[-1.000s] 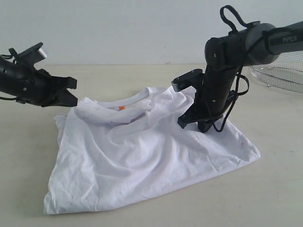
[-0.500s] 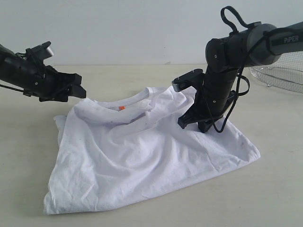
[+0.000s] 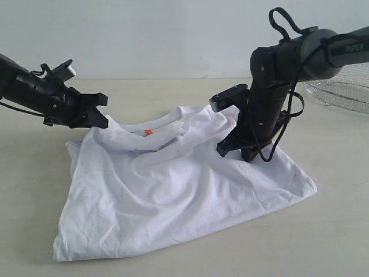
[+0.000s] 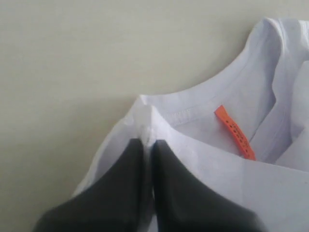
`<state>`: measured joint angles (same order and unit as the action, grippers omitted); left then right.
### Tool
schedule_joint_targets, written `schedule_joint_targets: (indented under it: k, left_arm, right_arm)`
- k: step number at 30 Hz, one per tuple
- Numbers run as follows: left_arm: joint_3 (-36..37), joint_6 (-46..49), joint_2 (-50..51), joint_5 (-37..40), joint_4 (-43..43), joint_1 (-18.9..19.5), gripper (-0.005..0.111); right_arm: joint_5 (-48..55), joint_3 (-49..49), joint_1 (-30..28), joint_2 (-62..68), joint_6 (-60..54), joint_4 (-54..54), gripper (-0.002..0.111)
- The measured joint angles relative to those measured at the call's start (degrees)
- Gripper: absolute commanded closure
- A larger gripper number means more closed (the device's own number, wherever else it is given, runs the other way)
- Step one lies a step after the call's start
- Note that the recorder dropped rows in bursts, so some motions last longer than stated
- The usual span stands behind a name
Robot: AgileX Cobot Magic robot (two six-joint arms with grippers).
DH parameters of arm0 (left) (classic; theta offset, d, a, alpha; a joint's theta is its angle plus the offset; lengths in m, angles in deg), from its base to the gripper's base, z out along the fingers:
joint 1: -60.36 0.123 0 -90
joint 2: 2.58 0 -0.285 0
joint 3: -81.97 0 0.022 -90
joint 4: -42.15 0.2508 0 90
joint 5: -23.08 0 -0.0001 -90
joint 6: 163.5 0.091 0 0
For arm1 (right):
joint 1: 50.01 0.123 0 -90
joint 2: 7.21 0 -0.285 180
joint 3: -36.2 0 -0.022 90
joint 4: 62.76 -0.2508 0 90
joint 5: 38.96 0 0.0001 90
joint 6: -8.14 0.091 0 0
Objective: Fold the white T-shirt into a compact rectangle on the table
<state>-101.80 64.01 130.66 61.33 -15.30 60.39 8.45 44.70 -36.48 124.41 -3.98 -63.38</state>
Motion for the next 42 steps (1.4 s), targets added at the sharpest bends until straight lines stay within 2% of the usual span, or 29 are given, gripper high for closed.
schedule_joint_targets:
  k: [12,24,42]
  left_arm:
    - [0.00,-2.10,-0.91,1.91,3.19,0.25,0.102]
    - [0.00,-13.74,-4.08,4.33,15.10,2.53,0.102]
    - [0.00,-21.55,-4.19,1.55,20.90,7.33,0.102]
  right_arm:
    - [0.00,0.00,0.00,0.00,1.96,1.71,0.109]
    - [0.58,0.43,0.00,0.95,2.86,1.90,0.109]
    - [0.58,0.43,0.00,0.95,2.97,2.04,0.109]
